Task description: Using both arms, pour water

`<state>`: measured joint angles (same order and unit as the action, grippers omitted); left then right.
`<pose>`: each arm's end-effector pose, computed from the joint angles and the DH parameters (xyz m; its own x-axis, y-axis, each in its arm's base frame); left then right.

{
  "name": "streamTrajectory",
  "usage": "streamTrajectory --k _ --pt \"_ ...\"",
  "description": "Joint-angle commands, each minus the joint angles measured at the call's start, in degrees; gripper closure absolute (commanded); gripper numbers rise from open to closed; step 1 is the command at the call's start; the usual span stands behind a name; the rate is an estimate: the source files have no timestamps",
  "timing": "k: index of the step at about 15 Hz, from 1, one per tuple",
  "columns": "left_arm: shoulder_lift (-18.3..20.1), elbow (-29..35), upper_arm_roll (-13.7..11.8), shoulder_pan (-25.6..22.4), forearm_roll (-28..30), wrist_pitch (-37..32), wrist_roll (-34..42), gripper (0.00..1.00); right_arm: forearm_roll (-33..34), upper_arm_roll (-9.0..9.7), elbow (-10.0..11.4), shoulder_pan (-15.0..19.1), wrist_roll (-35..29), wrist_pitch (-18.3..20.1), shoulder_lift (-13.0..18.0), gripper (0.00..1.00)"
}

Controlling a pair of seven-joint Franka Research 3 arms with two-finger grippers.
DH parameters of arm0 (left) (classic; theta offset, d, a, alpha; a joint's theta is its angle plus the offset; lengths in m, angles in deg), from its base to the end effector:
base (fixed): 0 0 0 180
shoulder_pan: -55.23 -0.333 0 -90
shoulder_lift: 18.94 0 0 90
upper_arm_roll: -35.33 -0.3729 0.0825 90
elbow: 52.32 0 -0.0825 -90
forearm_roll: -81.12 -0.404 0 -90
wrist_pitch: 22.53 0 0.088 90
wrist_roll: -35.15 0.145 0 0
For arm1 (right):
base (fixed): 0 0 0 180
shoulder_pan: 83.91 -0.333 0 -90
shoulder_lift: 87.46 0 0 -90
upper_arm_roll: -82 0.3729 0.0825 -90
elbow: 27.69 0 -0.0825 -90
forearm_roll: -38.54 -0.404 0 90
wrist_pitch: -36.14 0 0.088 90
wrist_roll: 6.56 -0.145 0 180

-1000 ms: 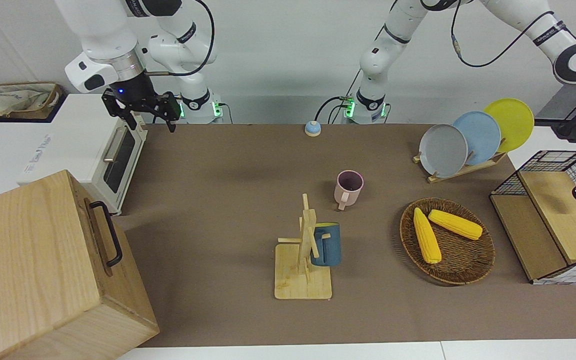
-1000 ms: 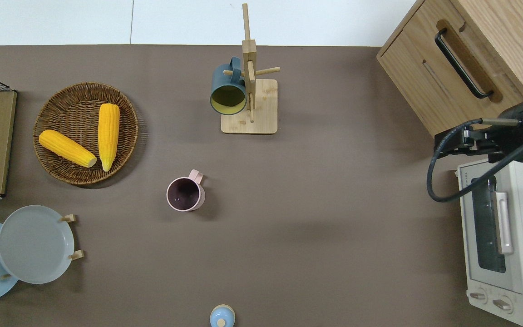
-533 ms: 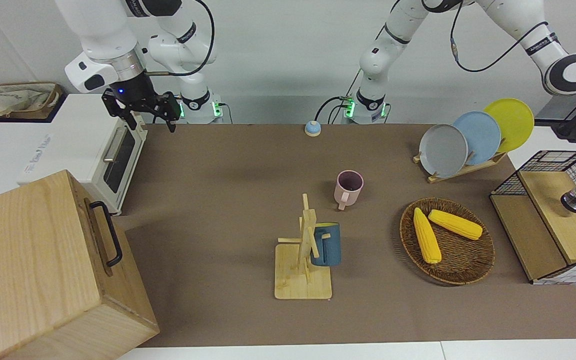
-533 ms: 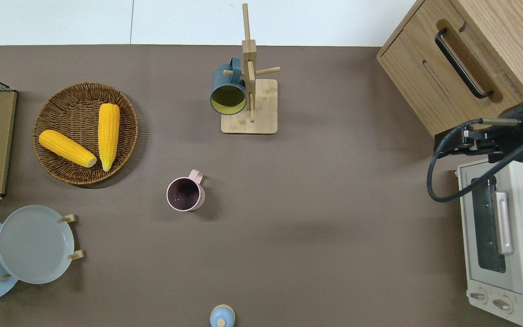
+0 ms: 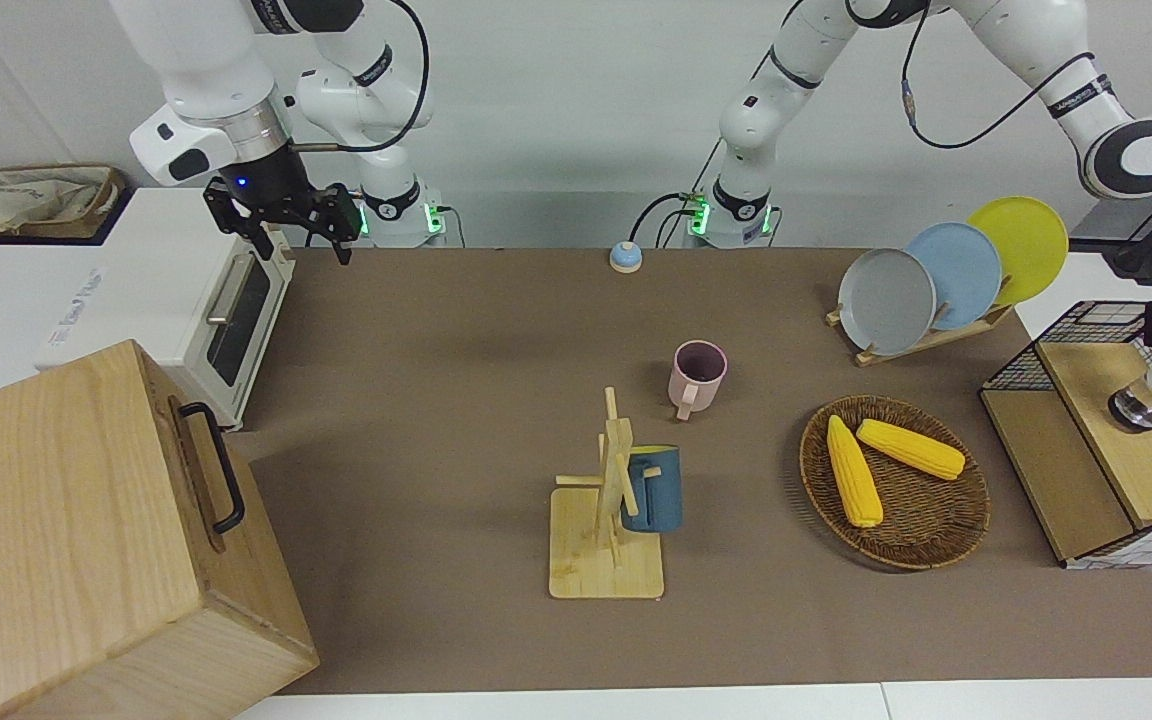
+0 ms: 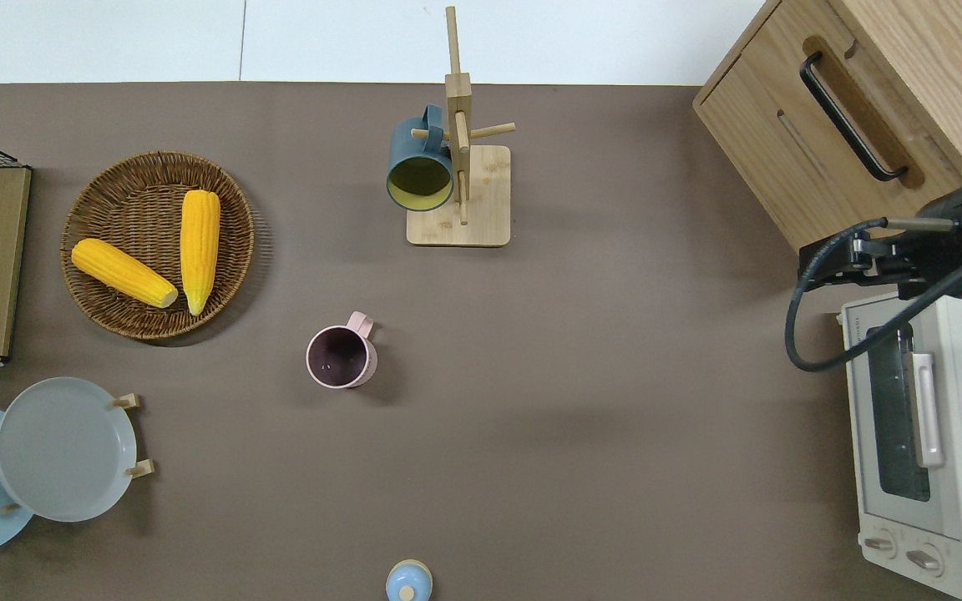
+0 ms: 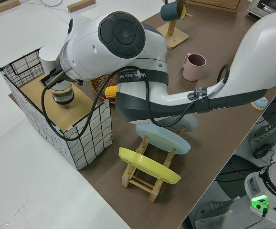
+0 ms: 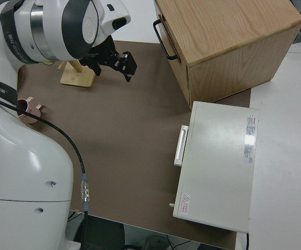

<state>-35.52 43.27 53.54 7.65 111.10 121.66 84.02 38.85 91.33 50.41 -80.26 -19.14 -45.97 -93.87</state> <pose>0.6353 0.3802 0.5262 0.7386 0.0497 0.6723 0.0196 -0.9984 0.0522 0.5970 0.0518 0.6674 0.9917 -0.1212 -0.0422 -0.1215 -0.9926 -0.0036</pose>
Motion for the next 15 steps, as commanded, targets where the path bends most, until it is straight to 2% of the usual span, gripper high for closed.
streamTrajectory --k 1,3,4,5,9,12,13,15 --pt "0.76 0.3 0.34 -0.5 0.95 1.35 1.49 0.59 -0.4 0.95 1.35 1.36 1.16 -0.6 1.05 0.011" --pt "0.67 0.3 0.25 -0.5 0.95 1.35 1.49 0.43 -0.4 0.95 1.35 1.36 1.07 -0.6 1.05 0.011" --pt "0.67 0.3 0.25 -0.5 0.95 1.35 1.41 0.24 -0.4 0.95 1.35 1.36 1.16 -0.6 1.05 0.011" --pt "0.58 0.3 0.25 -0.5 0.95 1.35 1.06 0.01 -0.4 0.95 1.35 1.36 1.16 -0.6 1.05 0.011" --pt "0.49 0.12 0.25 -0.59 0.87 1.09 0.53 0.0 -0.4 0.95 1.35 1.36 1.16 -0.6 1.05 0.011" --pt "1.1 -0.14 -1.59 -0.59 0.6 -1.71 -1.22 0.0 -0.4 0.95 1.27 1.36 1.16 -0.6 1.05 0.011" --pt "1.28 -0.66 -2.47 -0.59 -0.53 -4.51 -2.54 0.0 -0.4 0.95 1.27 1.36 1.16 -0.6 1.05 0.011" --pt "2.07 -3.12 -3.53 -0.5 -7.18 -11.09 -5.78 0.0 -0.4 0.95 1.27 1.44 1.16 -0.6 1.05 0.011"
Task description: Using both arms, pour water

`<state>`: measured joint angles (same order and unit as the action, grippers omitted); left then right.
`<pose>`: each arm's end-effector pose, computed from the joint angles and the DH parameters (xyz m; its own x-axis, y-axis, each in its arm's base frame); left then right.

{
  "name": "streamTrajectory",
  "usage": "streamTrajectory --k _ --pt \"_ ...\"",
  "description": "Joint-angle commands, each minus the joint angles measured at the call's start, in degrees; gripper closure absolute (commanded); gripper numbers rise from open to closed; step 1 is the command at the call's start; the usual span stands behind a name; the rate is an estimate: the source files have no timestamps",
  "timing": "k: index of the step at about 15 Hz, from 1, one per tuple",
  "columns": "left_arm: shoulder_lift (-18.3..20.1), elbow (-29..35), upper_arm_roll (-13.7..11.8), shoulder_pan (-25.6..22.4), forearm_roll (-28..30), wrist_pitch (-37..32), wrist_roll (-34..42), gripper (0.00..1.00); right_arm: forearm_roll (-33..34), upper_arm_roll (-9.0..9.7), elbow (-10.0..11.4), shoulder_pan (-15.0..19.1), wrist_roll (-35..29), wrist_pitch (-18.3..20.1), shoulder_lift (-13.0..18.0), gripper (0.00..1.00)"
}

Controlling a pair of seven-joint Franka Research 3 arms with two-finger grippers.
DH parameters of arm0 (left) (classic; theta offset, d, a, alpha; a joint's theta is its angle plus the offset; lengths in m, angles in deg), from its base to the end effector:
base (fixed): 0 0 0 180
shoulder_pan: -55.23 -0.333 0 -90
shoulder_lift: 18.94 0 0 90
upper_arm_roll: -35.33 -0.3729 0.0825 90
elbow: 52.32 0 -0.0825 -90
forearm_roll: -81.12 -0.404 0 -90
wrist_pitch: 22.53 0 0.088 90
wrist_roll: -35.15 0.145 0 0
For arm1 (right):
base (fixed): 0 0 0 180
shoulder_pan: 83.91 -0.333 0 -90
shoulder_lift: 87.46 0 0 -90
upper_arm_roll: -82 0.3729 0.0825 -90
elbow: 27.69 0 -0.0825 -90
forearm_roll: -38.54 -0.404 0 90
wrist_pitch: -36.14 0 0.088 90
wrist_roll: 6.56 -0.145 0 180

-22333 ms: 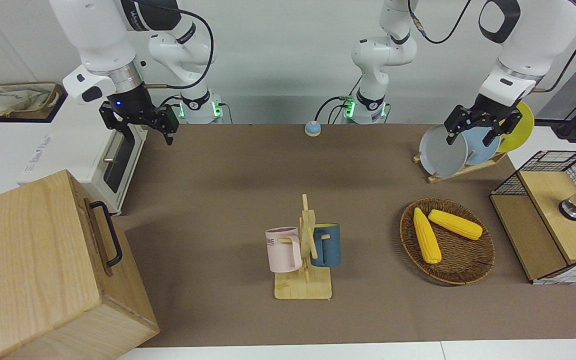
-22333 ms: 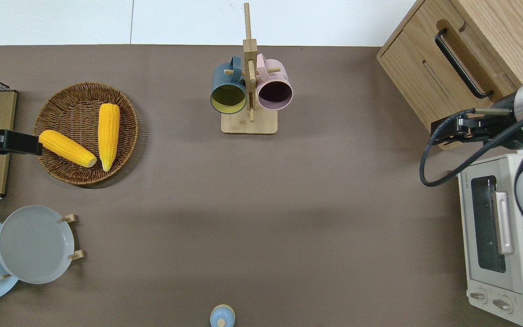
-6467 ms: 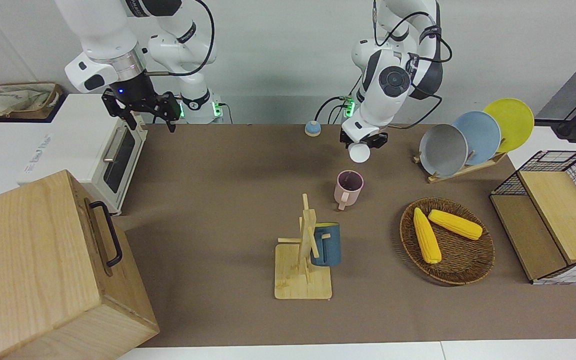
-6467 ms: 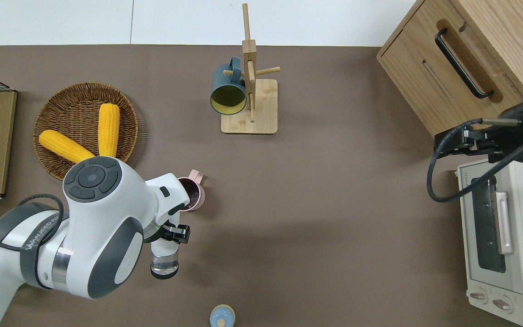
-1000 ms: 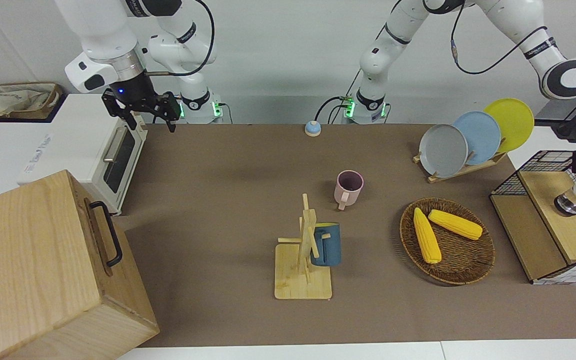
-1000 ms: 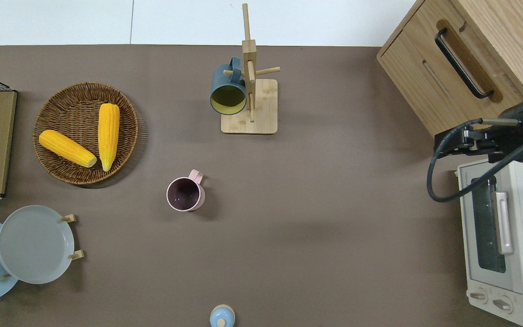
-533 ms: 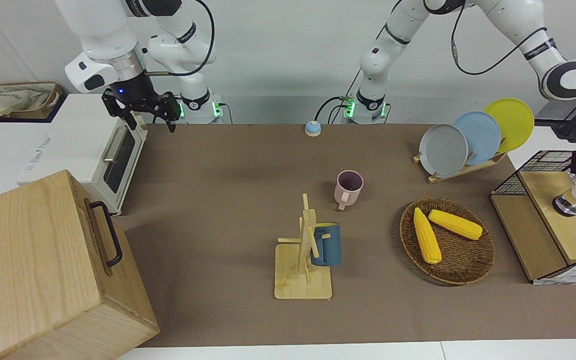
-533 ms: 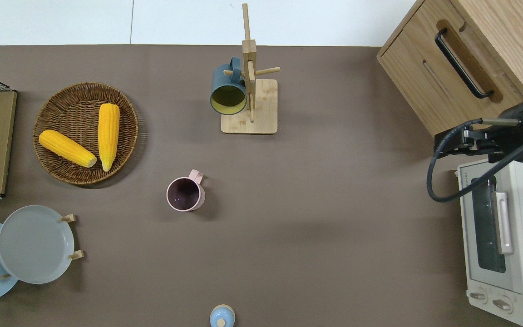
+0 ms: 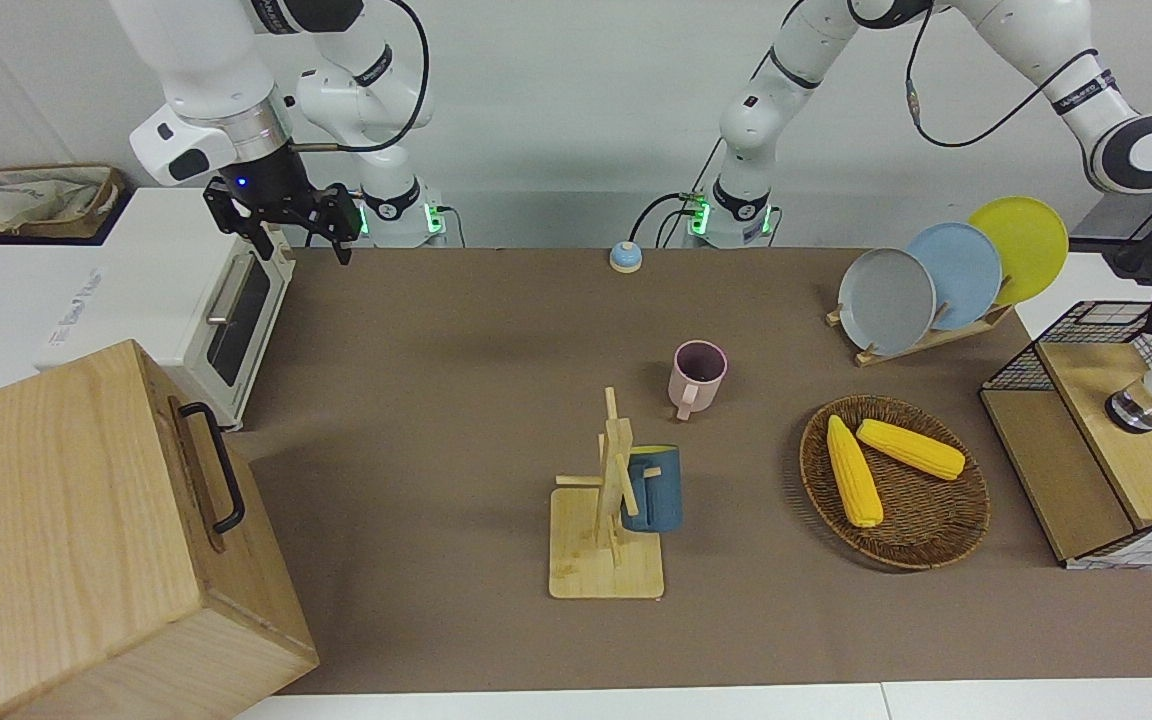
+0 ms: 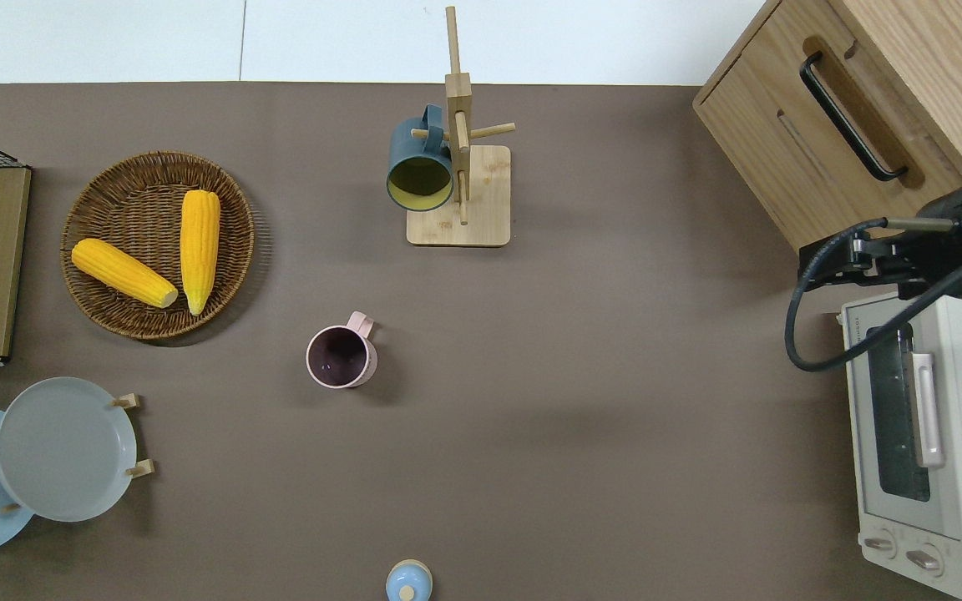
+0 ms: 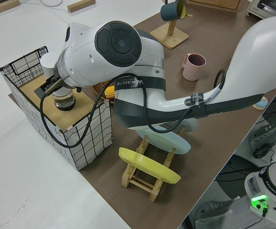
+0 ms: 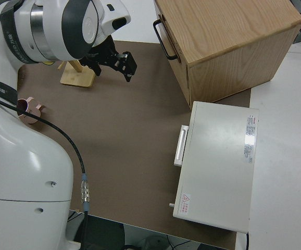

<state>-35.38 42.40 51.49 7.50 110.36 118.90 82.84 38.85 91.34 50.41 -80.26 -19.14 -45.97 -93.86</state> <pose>0.6230 0.3980 0.5283 0.7563 0.0767 0.6497 0.0446 -0.9968 0.0658 0.5970 0.0519 0.6675 0.9918 -0.1210 -0.0420 -0.1213 -0.9926 -0.0036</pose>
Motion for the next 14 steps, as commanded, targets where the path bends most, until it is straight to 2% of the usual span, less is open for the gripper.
streamTrajectory --k 1,3,4,7,9,11,14 --pt "2.11 -3.39 -1.57 -0.35 -10.31 -12.02 -7.32 0.0 -0.4 0.95 1.27 1.36 1.16 -0.6 1.05 0.011" --pt "2.55 -6.63 -1.4 -0.18 -17.43 -18.88 -11.81 0.0 -0.4 0.95 1.27 1.36 1.16 -0.6 1.05 0.011" --pt "2.81 -7.52 -1.13 -0.09 -19.21 -21.88 -13.48 0.0 -0.4 0.95 1.27 1.44 1.16 -0.6 1.05 0.011" --pt "3.43 -8.76 -1.13 0.61 -20.98 -29.09 -15.95 0.0 -0.4 0.95 1.27 1.44 1.16 -0.6 1.05 0.011" --pt "4.92 -8.76 -0.52 0.7 -24.21 -32.78 -18.32 0.0 -0.4 0.95 1.35 1.36 1.07 -0.6 1.05 0.011" --pt "6.76 -8.76 1.76 0.79 -27.12 -36.66 -22.96 0.0 -0.4 0.95 1.27 1.36 1.16 -0.6 1.05 0.011" --pt "9.32 -8.67 6.94 0.7 -31.08 -40.61 -29.12 0.0 -0.4 0.95 1.27 1.36 1.16 -0.6 1.05 0.011"
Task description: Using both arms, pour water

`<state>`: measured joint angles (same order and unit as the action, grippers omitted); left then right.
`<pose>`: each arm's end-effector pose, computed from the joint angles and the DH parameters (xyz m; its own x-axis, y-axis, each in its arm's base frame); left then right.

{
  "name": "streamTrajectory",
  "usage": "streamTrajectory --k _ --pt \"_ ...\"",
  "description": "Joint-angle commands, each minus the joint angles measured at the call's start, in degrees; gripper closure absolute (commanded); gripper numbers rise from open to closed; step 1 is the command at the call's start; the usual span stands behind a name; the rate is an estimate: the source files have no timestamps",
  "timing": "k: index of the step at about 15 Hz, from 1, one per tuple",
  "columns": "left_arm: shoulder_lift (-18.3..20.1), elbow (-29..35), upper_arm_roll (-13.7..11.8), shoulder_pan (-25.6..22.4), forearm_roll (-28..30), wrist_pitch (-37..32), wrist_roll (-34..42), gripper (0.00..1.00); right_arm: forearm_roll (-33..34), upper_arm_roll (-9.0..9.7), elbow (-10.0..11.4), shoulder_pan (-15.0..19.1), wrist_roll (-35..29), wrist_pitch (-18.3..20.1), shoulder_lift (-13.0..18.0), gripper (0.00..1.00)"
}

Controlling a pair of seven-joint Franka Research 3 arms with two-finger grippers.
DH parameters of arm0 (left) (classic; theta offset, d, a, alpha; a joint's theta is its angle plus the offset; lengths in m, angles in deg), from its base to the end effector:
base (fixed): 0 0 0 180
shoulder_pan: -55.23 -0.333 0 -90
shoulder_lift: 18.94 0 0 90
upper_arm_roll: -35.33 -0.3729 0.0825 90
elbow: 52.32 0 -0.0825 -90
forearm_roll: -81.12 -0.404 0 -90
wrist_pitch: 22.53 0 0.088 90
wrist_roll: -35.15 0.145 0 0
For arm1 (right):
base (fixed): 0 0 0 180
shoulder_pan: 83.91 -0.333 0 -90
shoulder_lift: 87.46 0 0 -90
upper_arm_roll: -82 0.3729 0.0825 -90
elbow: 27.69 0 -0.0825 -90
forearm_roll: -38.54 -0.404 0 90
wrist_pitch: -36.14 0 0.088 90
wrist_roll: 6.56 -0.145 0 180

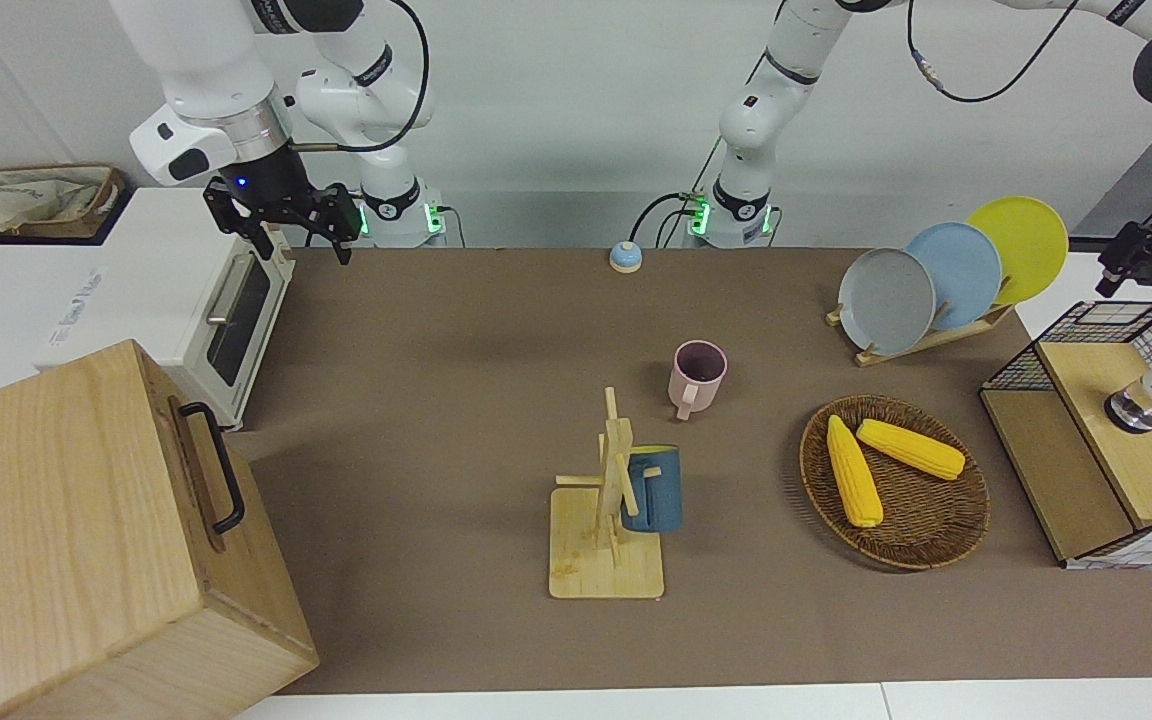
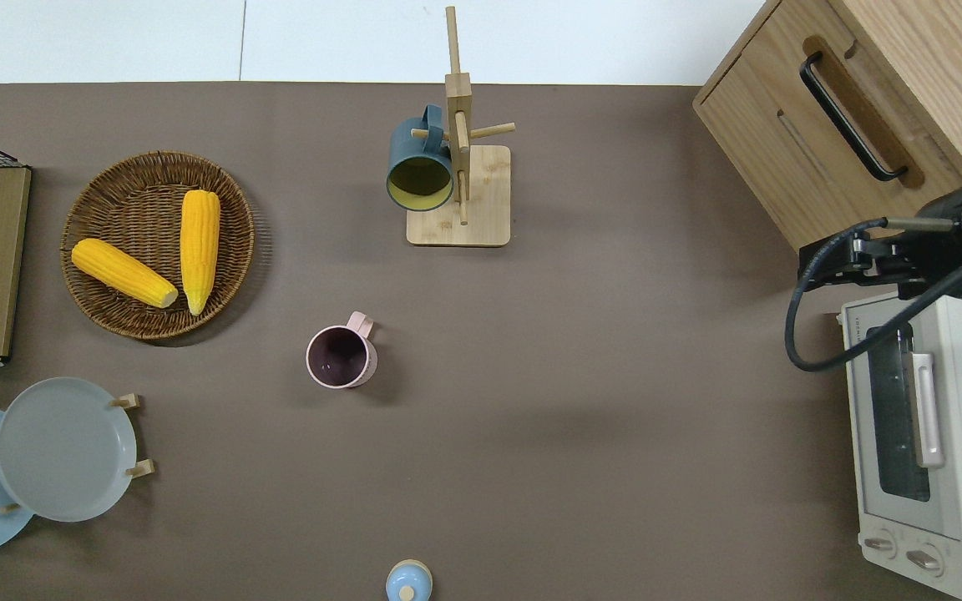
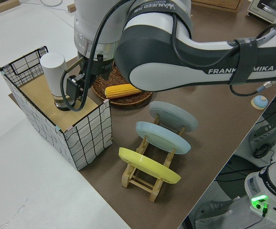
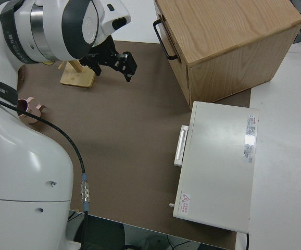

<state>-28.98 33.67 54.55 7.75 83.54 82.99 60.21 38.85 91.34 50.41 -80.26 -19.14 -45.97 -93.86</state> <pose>0.5790 0.3269 0.6032 0.9773 0.0735 0.1989 0.0717 -0.9973 0.0166 0.5970 0.0519 0.6675 0.9918 -0.1210 -0.0420 -0.1213 -0.9926 -0.0036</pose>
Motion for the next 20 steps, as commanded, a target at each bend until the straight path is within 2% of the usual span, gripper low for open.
streamTrajectory --k 1,4,10,12,14,15,16,18,20 --pt "3.0 0.06 5.46 0.46 -4.44 -6.98 -9.83 0.0 -0.4 0.95 1.27 1.36 1.16 -0.59 1.05 0.011" --pt "3.35 0.06 10.65 0.46 -4.62 -10.25 -14.87 0.0 -0.4 0.95 1.27 1.36 1.16 -0.59 1.05 0.011" --pt "4.85 0.06 16.37 0.54 -4.62 -15.78 -15.13 0.0 -0.4 0.95 1.35 1.36 1.16 -0.59 1.05 0.011" --pt "5.11 0.06 16.82 1.76 -4.36 -18.32 -15.22 0.0 -0.4 0.95 1.27 1.36 1.16 -0.59 1.05 0.011" --pt "5.2 0.06 14.63 6.5 -4.27 -20.35 -15.31 0.0 -0.4 0.95 1.27 1.36 1.16 -0.59 1.05 0.011" --pt "5.72 0.06 12.62 9.3 -4.18 -21.23 -15.48 0.0 -0.4 0.95 1.35 1.44 1.16 -0.59 1.05 0.011" --pt "6.6 0.06 9.64 13.51 -3.75 -21.5 -16.18 0.0 -0.4 0.95 1.27 1.36 1.16 -0.59 1.05 0.011" --pt "7.48 0.32 2.09 22.91 -3.22 -22.38 -19.34 0.0 -0.4 0.95 1.35 1.36 1.16 -0.59 1.05 0.011" --pt "7.84 0.49 -3.9 29.78 -1.82 -23.26 -19.88 0.0 -0.4 0.95 1.27 1.36 1.16 -0.59 1.05 0.009"
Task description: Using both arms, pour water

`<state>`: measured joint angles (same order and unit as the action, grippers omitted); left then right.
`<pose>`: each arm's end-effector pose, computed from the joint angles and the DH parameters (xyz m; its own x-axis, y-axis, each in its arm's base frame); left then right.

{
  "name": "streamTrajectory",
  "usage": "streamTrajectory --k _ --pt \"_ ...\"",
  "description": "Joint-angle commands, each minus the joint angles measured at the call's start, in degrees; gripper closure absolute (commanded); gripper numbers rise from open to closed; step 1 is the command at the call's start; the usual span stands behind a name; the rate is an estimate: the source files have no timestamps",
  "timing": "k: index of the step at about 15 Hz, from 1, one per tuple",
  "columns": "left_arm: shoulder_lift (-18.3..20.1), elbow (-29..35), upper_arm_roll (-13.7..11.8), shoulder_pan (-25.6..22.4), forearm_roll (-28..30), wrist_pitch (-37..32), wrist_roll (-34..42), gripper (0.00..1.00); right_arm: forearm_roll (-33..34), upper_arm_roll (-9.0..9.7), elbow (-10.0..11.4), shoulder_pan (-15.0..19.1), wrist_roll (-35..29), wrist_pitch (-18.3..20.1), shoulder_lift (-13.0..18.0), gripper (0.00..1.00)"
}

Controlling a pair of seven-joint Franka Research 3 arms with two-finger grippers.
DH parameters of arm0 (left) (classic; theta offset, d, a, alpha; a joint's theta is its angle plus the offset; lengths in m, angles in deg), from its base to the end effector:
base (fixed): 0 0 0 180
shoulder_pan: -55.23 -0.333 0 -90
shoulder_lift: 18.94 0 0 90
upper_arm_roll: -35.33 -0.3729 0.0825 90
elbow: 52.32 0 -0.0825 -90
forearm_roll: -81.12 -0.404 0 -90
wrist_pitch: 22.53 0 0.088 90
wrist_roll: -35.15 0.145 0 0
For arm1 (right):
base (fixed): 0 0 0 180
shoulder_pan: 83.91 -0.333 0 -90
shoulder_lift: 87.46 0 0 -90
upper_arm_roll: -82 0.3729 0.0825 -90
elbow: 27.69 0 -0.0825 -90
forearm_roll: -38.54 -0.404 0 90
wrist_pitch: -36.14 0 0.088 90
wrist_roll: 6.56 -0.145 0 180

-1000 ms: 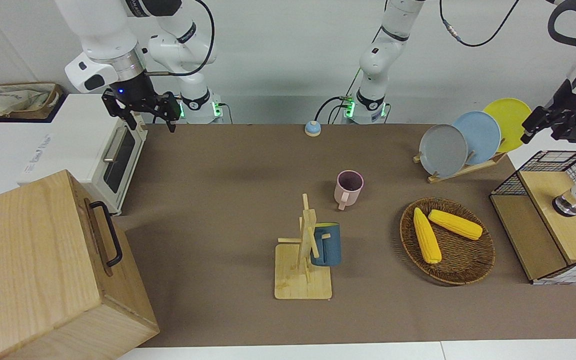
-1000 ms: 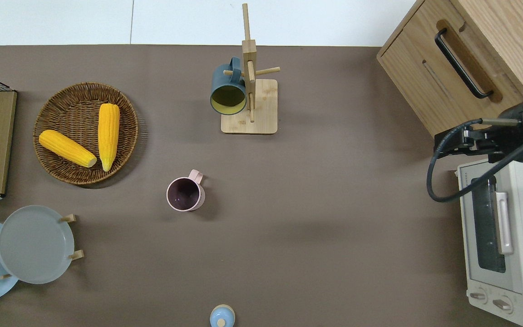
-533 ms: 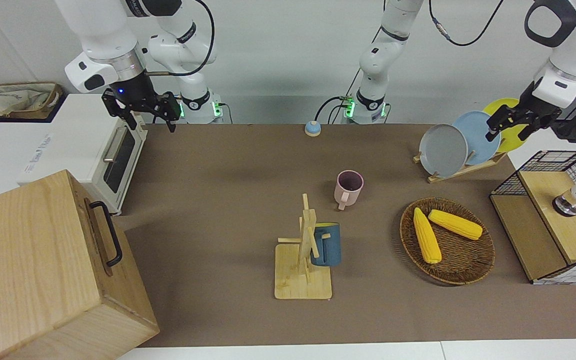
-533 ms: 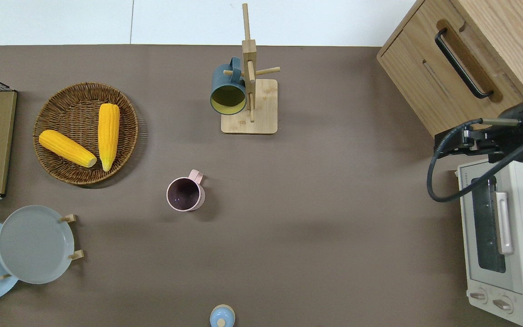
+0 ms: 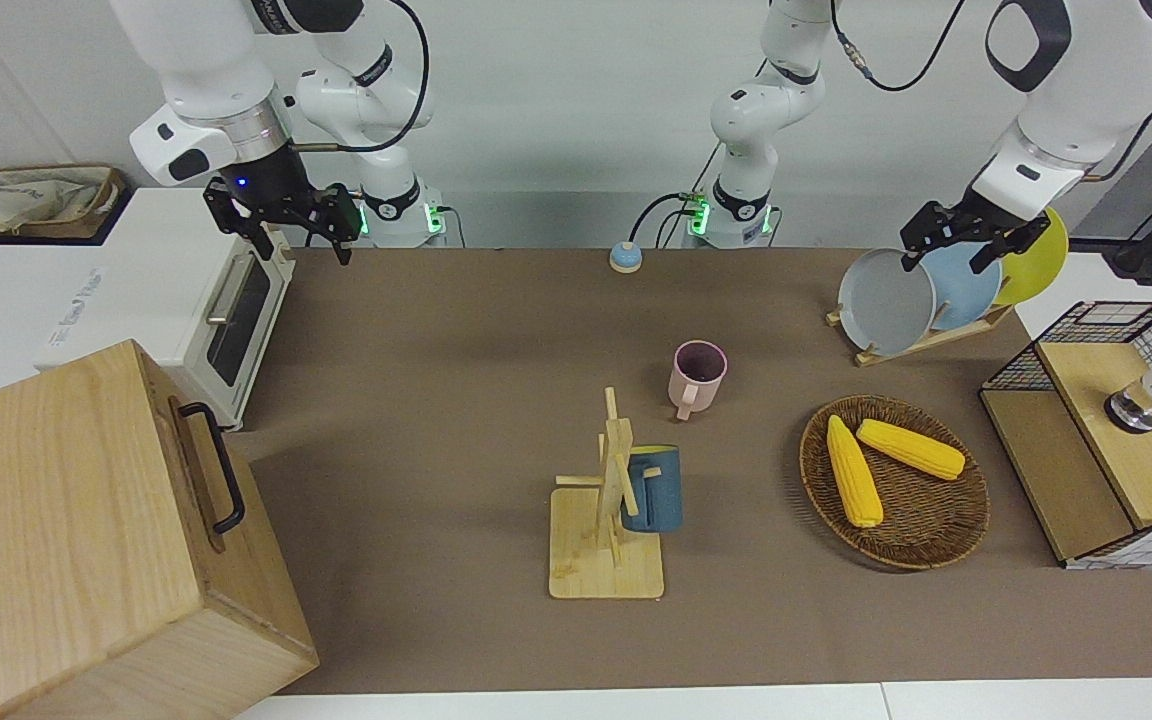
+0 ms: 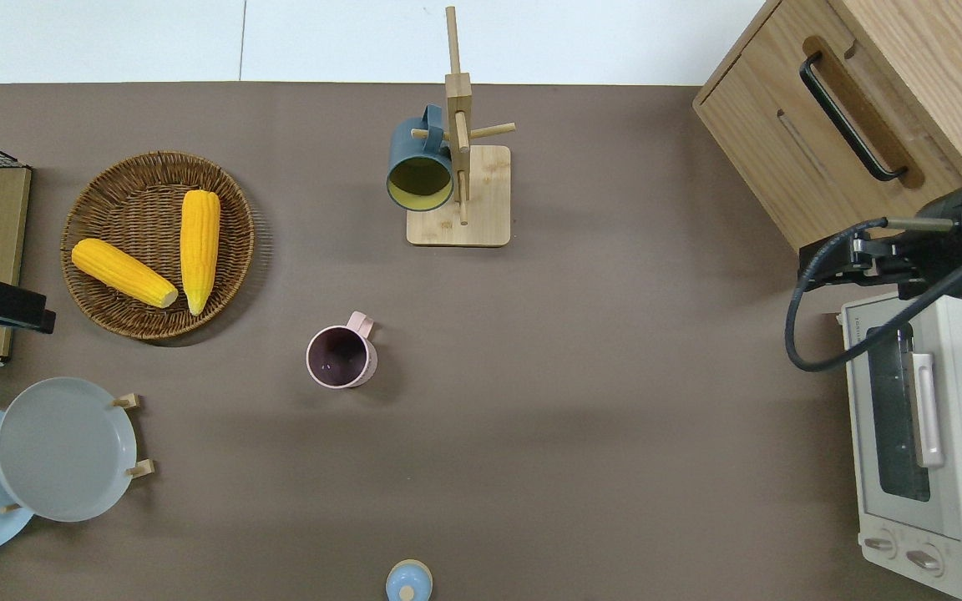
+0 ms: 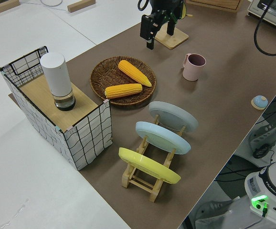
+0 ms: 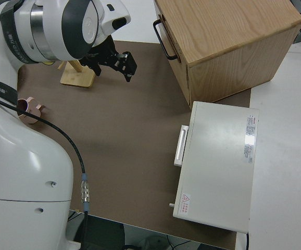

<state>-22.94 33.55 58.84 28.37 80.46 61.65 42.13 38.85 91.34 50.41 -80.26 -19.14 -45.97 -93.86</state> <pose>0.5820 0.0447 0.6329 0.9938 -0.0641 -0.0907 -0.0618 -0.9977 0.0275 0.5970 0.0519 0.6675 0.9918 -0.1210 -0.0420 -0.1213 -0.9926 -0.0036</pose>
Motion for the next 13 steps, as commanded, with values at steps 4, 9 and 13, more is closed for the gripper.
streamTrajectory --k 4,9,13 --pt "3.3 0.88 -16.72 19.62 1.54 -2.7 -2.68 0.0 -0.4 0.95 1.27 1.36 1.16 -0.59 1.05 0.011" --pt "4.97 0.88 -26.66 30.88 2.59 -3.41 -2.68 0.0 -0.4 0.95 1.27 1.36 1.16 -0.59 1.05 0.011" --pt "5.14 0.88 -27.56 31.77 2.86 -3.58 -2.59 0.0 -0.4 0.95 1.27 1.36 1.16 -0.59 1.05 0.011"
